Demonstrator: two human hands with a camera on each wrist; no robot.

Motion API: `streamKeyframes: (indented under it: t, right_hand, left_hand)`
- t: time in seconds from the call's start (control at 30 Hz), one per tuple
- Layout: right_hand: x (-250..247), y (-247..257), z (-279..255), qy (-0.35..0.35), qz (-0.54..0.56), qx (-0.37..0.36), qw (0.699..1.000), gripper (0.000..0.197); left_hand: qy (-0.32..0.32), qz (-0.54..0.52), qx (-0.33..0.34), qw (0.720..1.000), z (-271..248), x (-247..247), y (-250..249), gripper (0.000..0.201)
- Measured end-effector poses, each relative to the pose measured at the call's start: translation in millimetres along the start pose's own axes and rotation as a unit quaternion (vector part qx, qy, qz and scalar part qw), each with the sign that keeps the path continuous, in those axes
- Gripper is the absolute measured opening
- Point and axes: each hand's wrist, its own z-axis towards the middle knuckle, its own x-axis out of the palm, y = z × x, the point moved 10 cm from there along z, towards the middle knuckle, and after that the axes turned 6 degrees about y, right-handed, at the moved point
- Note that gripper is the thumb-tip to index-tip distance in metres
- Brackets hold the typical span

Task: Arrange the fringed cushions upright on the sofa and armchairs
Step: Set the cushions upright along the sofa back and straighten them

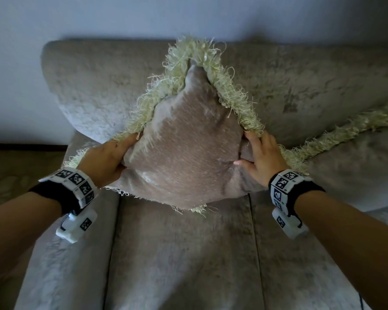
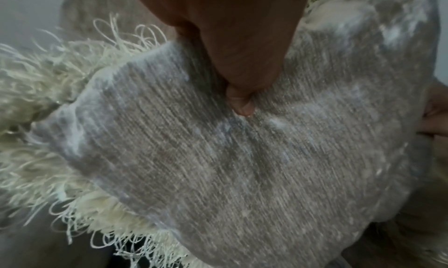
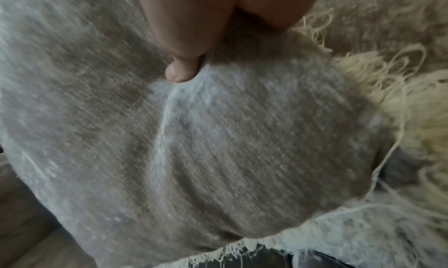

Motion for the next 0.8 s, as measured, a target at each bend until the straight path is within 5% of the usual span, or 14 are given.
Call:
streamKeyframes:
  t: [0.4, 0.6, 0.8]
  right_hand:
    - [36, -16, -1, 0.014, -0.056, 0.035, 0.998, 0.073]
    - [22, -7, -4, 0.007, -0.008, -0.007, 1.0, 0.071]
    - [-17, -40, 13, -0.034, 0.063, 0.088, 0.994, 0.062]
  left_hand:
    - [0.058, -0.004, -0.026, 0.998, 16, 35, 5, 0.099]
    - [0.061, 0.001, -0.036, 0.998, 16, 31, 10, 0.099]
    - [0.046, 0.047, -0.092, 0.994, 15, 21, 4, 0.108]
